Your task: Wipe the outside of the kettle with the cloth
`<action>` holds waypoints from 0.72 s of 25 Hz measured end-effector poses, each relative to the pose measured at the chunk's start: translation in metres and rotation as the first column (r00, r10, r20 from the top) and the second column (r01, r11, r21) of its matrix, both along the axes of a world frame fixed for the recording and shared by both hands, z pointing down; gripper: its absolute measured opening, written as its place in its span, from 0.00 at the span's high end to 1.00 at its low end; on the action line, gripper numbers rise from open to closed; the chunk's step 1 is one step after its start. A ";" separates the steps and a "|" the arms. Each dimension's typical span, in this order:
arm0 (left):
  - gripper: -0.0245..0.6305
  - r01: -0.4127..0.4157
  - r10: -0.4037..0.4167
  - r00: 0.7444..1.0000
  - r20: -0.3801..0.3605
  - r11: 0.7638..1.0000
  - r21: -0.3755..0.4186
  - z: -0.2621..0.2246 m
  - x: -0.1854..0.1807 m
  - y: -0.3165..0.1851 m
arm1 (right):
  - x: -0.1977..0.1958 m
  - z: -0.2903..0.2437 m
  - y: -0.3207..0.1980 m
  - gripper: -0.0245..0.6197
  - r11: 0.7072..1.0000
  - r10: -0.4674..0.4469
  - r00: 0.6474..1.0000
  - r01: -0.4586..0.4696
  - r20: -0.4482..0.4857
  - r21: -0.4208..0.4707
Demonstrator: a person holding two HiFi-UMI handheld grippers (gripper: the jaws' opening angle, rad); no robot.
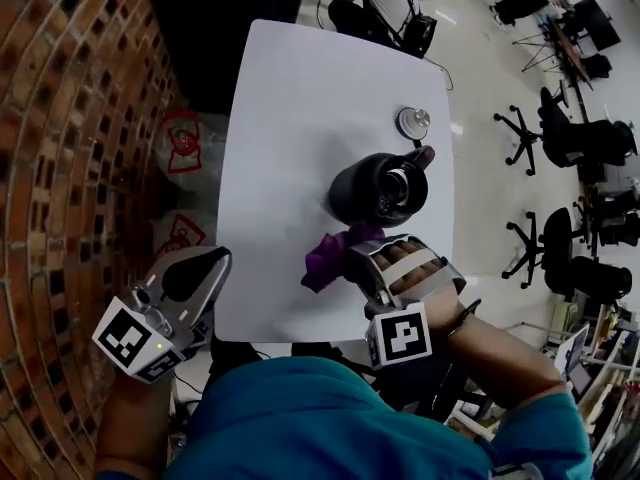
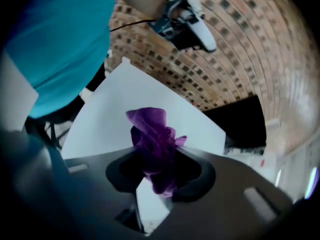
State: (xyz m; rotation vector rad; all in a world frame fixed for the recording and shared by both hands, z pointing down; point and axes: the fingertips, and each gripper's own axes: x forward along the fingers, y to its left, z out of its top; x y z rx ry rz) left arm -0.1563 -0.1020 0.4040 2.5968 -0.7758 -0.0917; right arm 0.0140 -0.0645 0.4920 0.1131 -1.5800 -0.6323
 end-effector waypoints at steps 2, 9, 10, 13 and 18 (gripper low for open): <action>0.96 0.015 -0.015 1.000 -0.018 1.000 0.004 -0.004 -0.007 0.000 | -0.005 -0.013 -0.010 0.76 0.991 -0.128 0.976 0.134 -0.174 0.018; 0.96 0.040 -0.040 0.999 -0.030 0.999 0.007 -0.004 -0.026 0.008 | 0.017 0.016 -0.034 0.76 0.944 -0.282 0.687 0.324 -0.670 -0.065; 0.96 0.041 -0.041 0.999 -0.024 0.999 0.003 -0.003 -0.027 0.010 | 0.018 0.023 -0.034 0.76 0.945 -0.277 0.666 0.320 -0.692 -0.070; 0.96 0.046 -0.047 0.999 -0.024 0.999 -0.027 -0.003 -0.030 0.013 | 0.025 0.046 -0.035 0.76 0.953 -0.251 0.617 0.291 -0.746 -0.080; 0.96 0.060 -0.061 0.997 -0.045 0.998 -0.032 -0.005 -0.037 0.009 | 0.031 0.084 -0.037 0.76 0.958 -0.257 0.570 0.255 -0.781 -0.129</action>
